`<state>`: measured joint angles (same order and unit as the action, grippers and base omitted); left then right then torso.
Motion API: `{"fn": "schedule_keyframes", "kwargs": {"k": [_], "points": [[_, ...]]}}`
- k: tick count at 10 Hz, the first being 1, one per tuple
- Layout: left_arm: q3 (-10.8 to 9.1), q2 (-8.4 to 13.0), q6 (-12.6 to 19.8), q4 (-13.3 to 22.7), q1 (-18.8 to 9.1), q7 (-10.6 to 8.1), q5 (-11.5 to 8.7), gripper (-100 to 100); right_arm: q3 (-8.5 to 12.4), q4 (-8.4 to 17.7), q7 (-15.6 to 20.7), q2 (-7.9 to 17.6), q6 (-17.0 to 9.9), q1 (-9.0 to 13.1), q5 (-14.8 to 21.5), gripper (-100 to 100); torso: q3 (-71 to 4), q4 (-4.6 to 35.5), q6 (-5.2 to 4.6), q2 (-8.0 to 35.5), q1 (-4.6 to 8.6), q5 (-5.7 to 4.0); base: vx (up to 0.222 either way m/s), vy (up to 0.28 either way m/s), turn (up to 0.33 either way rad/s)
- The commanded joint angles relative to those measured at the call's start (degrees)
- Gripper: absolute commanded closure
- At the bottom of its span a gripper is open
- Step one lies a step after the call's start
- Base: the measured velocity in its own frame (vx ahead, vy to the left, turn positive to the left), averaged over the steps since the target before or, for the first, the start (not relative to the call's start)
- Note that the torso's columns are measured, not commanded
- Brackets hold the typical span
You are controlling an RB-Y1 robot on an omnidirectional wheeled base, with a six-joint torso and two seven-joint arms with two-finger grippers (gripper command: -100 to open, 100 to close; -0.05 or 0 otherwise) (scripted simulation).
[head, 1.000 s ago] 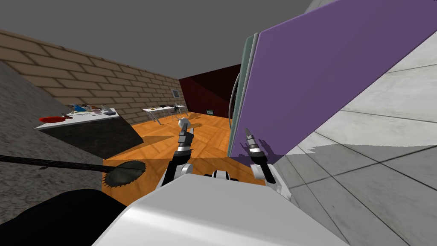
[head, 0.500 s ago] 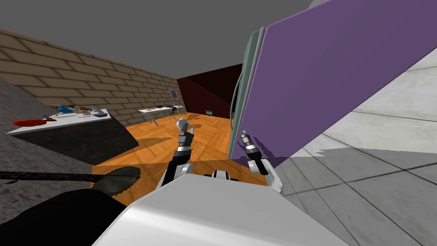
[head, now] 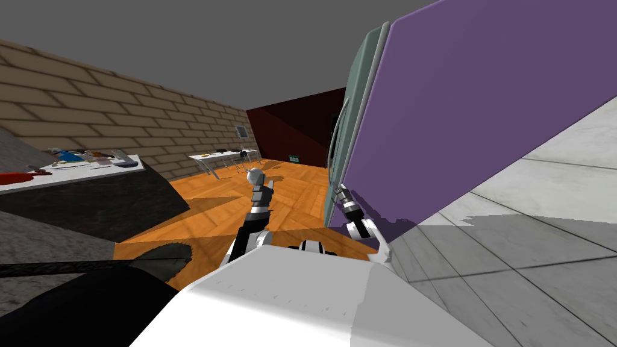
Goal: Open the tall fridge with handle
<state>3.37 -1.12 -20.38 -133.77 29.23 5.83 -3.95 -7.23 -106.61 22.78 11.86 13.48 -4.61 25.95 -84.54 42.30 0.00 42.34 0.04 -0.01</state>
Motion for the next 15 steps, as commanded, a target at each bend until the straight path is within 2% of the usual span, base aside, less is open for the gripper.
{"fn": "schedule_keyframes", "kwargs": {"k": [1, 2, 3, 4, 6, 7, 9, 10, 13, 14, 15], "points": [[0.00, 0.0, 0.0, 0.0, 0.0, 0.00, 0.0, 0, -0.9, 4.3, 4.5, 0.6, -3.5, 4.4, 4.6, -100, -0.1, 0.0, 0.00, -0.1, -0.01, -0.01, 0.134, 0.139, -0.102], [0.00, 0.0, 0.0, 0.0, 0.0, 0.00, 0.0, 0, -0.9, 4.3, 5.2, 0.6, -4.1, 4.5, 5.9, -100, -0.1, -0.1, 0.00, -0.2, -0.19, 0.04, 0.083, 0.132, -0.043], [0.00, 0.0, 0.0, 0.0, 0.0, 0.00, 0.0, 0, -1.3, 6.3, 7.4, 0.9, -5.9, 6.5, 7.8, -100, 0.0, 0.0, 0.00, 0.0, -0.11, 0.04, 0.075, 0.122, -0.052], [0.00, 0.0, 0.0, 0.0, 0.0, 0.00, 0.0, 0, -1.3, 6.3, 7.6, 0.9, -5.9, 6.5, 8.4, -100, 0.0, 0.0, 0.00, 0.0, -0.03, 0.00, 0.065, 0.078, -0.030], [0.00, 0.0, 0.0, 0.0, 0.0, 0.00, 0.0, 0, -2.0, 9.8, 11.3, 1.5, -9.4, 10.1, 12.3, -100, 0.0, 0.0, -0.01, 0.0, 0.09, -0.04, 0.085, 0.093, -0.081], [0.00, 0.0, 0.0, 0.0, 0.0, 0.00, 0.0, 0, -2.0, 10.4, 12.3, 1.5, -9.4, 10.6, 13.2, -100, -0.1, 0.0, 0.00, -0.1, -0.10, 0.02, 0.069, 0.103, -0.033], [0.00, 0.0, 0.0, 0.0, 0.0, 0.00, 0.0, 0, -2.6, 14.3, 15.9, 2.3, -12.7, 14.3, 17.0, -100, 0.0, 0.0, 0.00, 0.0, -0.07, 0.02, 0.065, 0.116, -0.076], [0.00, 0.0, 0.0, 0.0, 0.0, 0.00, 0.0, 0, -2.6, 14.4, 16.7, 2.3, -12.7, 14.4, 17.4, -100, 0.0, 0.0, -0.01, 0.0, -0.10, 0.02, 0.045, 0.089, -0.035], [0.00, 0.0, 0.0, 0.0, 0.0, 0.00, 0.0, 0, -3.3, 20.0, 22.3, 3.3, -17.2, 19.9, 22.7, -100, 0.0, 0.0, 0.00, 0.0, -0.04, 0.00, 0.029, 0.094, -0.072], [0.00, 0.0, 0.0, 0.0, 0.0, 0.00, 0.0, 0, -3.3, 20.4, 22.9, 3.3, -17.2, 19.9, 22.7, -100, 0.0, 0.0, 0.00, -0.1, -0.13, 0.03, 0.021, 0.072, -0.034], [0.00, 0.0, 0.0, 0.0, 0.0, 0.00, 0.0, 0, -3.5, 21.8, 24.8, 3.6, -18.6, 21.6, 24.2, -100, 0.0, 0.0, 0.00, 0.0, 0.03, -0.01, 0.015, 0.051, -0.046]]}}
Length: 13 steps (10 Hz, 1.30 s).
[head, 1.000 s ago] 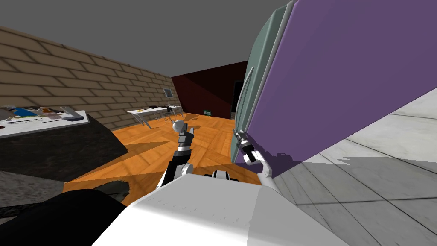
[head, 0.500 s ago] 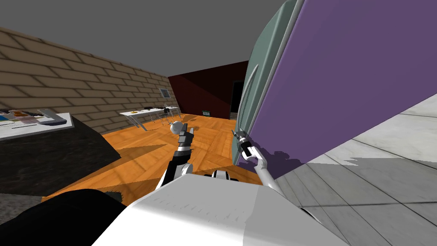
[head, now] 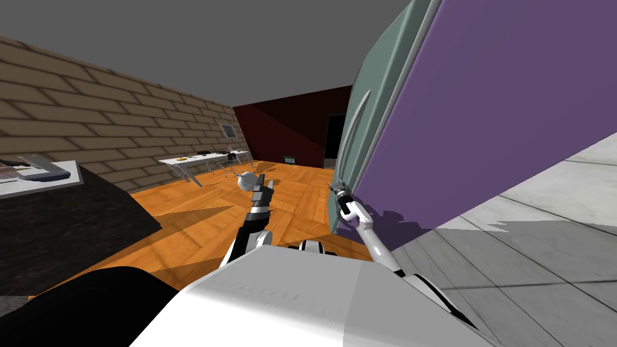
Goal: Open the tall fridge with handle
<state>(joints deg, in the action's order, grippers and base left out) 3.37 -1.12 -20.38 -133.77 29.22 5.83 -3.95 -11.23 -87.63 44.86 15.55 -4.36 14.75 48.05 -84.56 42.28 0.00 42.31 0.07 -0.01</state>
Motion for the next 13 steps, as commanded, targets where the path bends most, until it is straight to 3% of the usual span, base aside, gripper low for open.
{"fn": "schedule_keyframes", "kwargs": {"k": [1, 4, 5, 9, 13], "points": [[0.00, 0.0, 0.0, 0.0, 0.0, 0.00, 0.0, 0, 0.5, 3.4, 2.7, -0.1, -0.7, 2.2, 2.1, -100, 0.0, 0.0, -0.01, 0.0, 0.06, -0.03, 0.008, 0.040, -0.028], [0.00, 0.0, 0.0, 0.0, 0.0, 0.00, 0.0, 0, 0.1, 8.8, 7.8, 0.8, -4.4, 6.9, 5.9, -100, 0.0, 0.0, 0.00, 0.0, -0.13, 0.03, -0.001, 0.065, -0.064], [0.00, 0.0, 0.0, 0.0, 0.0, 0.00, 0.0, 0, 0.1, 8.8, 7.8, 0.8, -4.4, 6.9, 5.9, -100, 0.0, 0.0, 0.00, 0.0, -0.17, 0.04, -0.004, 0.060, -0.026], [0.00, 0.0, 0.0, 0.0, 0.0, 0.00, 0.0, 0, -0.3, 14.6, 13.2, 2.1, -8.1, 11.8, 9.5, -100, 0.0, 0.0, 0.00, 0.0, -0.06, 0.01, -0.009, 0.052, -0.051], [0.00, 0.0, 0.0, 0.0, 0.0, 0.00, 0.0, 0, -0.4, 18.6, 16.8, 3.4, -10.5, 15.1, 11.5, -100, 0.0, 0.0, 0.00, 0.0, -0.02, 0.00, -0.026, 0.036, -0.037]]}}
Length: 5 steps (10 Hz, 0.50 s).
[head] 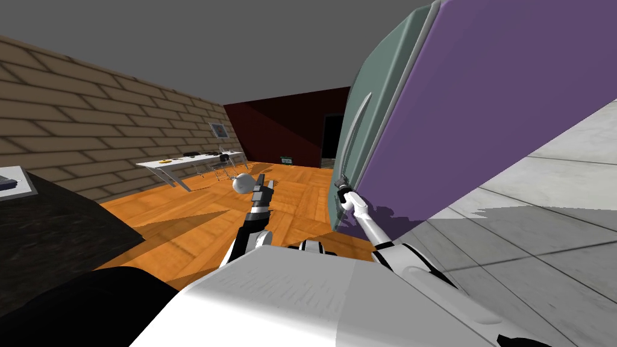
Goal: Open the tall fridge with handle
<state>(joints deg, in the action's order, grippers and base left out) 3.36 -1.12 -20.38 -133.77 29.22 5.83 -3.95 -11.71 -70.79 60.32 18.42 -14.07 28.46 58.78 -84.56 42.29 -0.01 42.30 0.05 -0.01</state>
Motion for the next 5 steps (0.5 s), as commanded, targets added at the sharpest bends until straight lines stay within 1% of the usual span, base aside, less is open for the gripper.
{"fn": "schedule_keyframes", "kwargs": {"k": [1, 2, 3, 4, 5], "points": [[0.00, 0.0, 0.0, 0.0, 0.0, 0.00, 0.0, 0, 0.0, 3.0, 2.4, 1.0, -1.5, 2.4, 1.2, -100, 0.0, 0.0, 0.01, 0.0, 0.00, 0.00, -0.040, 0.023, -0.036], [0.00, 0.0, 0.0, 0.0, 0.0, 0.00, 0.0, 0, 0.0, 3.7, 3.0, 1.3, -1.9, 3.0, 1.4, -100, 0.0, 0.0, 0.00, 0.0, -0.03, 0.01, -0.042, 0.015, -0.033], [0.00, 0.0, 0.0, 0.0, 0.0, 0.00, 0.0, 0, -0.3, 2.9, 2.7, 1.3, -1.9, 2.6, 0.6, -100, 0.0, 0.0, 0.01, 0.0, -0.03, 0.01, -0.017, 0.005, -0.006], [0.00, 0.0, 0.0, 0.0, 0.0, 0.00, 0.0, 0, -0.4, 4.5, 3.3, 2.1, -2.2, 4.3, -0.7, -100, 0.0, 0.0, 0.01, -0.1, -0.02, 0.00, 0.062, -0.013, 0.059], [0.00, 0.0, 0.0, 0.0, 0.0, 0.00, 0.0, 0, -0.5, 3.7, 3.2, 1.8, -2.3, 3.5, -0.3, -100, -0.2, -0.1, 0.03, -0.3, 0.01, 0.00, 0.042, -0.011, 0.019]]}}
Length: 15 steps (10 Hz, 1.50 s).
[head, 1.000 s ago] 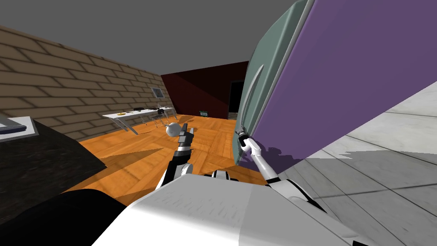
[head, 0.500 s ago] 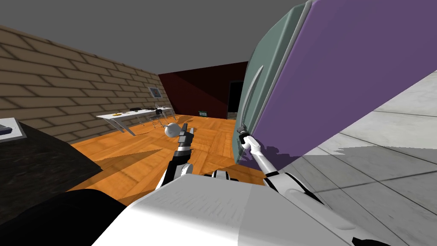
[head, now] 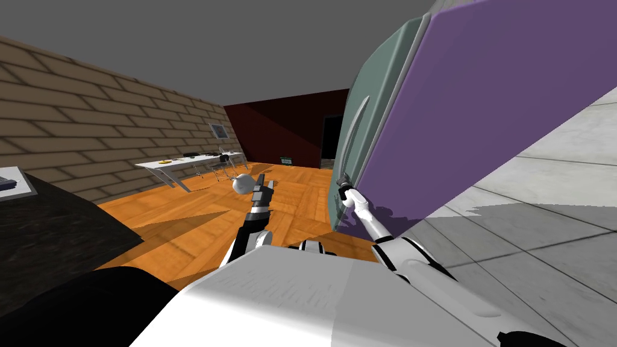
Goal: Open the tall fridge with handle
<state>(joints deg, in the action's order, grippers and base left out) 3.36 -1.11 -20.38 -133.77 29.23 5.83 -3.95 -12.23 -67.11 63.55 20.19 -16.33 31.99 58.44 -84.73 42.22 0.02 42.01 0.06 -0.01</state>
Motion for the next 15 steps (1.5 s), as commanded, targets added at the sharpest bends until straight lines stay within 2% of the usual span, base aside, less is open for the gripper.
{"fn": "schedule_keyframes", "kwargs": {"k": [1, 2, 3, 4, 5, 7, 9, 10, 11, 12, 14, 15], "points": [[0.00, 0.0, 0.0, 0.0, 0.0, 0.00, 0.0, 0, 0.0, 0.1, 0.1, 0.1, -0.1, 0.1, -0.1, 100, 0.1, 0.0, -0.03, 0.1, -0.03, -0.01, 0.006, -0.003, -0.016], [0.00, 0.0, 0.0, 0.0, 0.0, 0.00, 0.0, 0, 1.4, 1.1, -0.6, 0.7, -1.9, 0.4, 0.9, 100, 0.1, -0.1, 0.05, 0.2, -0.05, -0.03, 0.025, 0.171, 0.153], [0.02, 0.0, 0.0, 0.0, 0.0, 0.00, 0.0, 0, 1.4, 1.1, -0.6, 0.7, -1.9, 0.4, 0.9, 100, -0.1, 0.1, 0.08, -0.1, -0.51, 0.16, 0.037, 0.203, 0.073], [0.02, 0.0, 0.0, 0.0, 0.0, 0.00, 0.0, 0, 2.8, 2.2, -1.3, 1.3, -3.6, 0.5, 1.9, 100, -0.2, 0.1, 0.14, -0.2, -0.44, 0.21, 0.058, 0.248, 0.136], [0.03, 0.0, 0.0, 0.0, 0.0, 0.00, 0.0, 0, 2.8, 2.2, -1.3, 1.3, -3.6, 0.5, 1.9, 100, -0.3, 0.2, 0.24, -0.6, -0.31, 0.25, 0.054, 0.227, 0.099], [0.03, 0.0, 0.0, 0.0, 0.0, 0.00, 0.0, 0, 5.6, 4.4, -2.8, 2.4, -7.0, 0.7, 3.9, 100, -0.4, 0.3, 0.14, -0.6, 0.05, 0.16, 0.094, 0.285, 0.238], [0.02, 0.0, 0.0, 0.0, 0.0, 0.00, 0.0, 0, 5.6, 4.4, -2.8, 2.4, -7.2, 0.7, 3.9, 100, -0.4, 0.4, -0.09, -0.7, 0.53, 0.16, 0.083, 0.212, 0.016], [0.01, 0.0, 0.0, 0.0, 0.0, 0.00, 0.0, 0, 7.0, 5.5, -3.5, 3.0, -9.0, 0.9, 4.9, 100, -0.3, 0.3, -0.19, -0.4, 0.82, 0.03, 0.039, 0.227, 0.139], [0.02, 0.0, 0.0, 0.0, 0.0, 0.00, 0.0, 0, 7.0, 5.5, -3.5, 3.0, -9.0, 0.9, 4.9, 100, -0.3, 0.4, -0.15, -0.5, 0.65, 0.07, 0.077, 0.172, 0.089], [0.01, 0.0, 0.0, 0.0, 0.0, 0.00, 0.0, 0, 8.4, 6.6, -4.2, 3.6, -10.7, 1.0, 5.9, 100, -0.2, 0.2, -0.16, -0.3, 0.57, 0.00, 0.116, 0.192, 0.181], [0.01, 0.0, 0.0, 0.0, 0.0, 0.00, 0.0, 0, 8.4, 6.6, -4.2, 3.6, -10.7, 1.0, 5.9, 100, -0.3, 0.1, -0.15, -0.4, 0.39, 0.03, 0.082, 0.143, 0.034], [0.01, 0.0, 0.0, 0.0, 0.0, 0.00, 0.0, 0, 9.8, 7.7, -4.9, 4.2, -12.5, 1.1, 6.9, 100, -0.2, 0.2, -0.28, -0.3, 0.79, -0.04, 0.074, 0.168, 0.177]]}}
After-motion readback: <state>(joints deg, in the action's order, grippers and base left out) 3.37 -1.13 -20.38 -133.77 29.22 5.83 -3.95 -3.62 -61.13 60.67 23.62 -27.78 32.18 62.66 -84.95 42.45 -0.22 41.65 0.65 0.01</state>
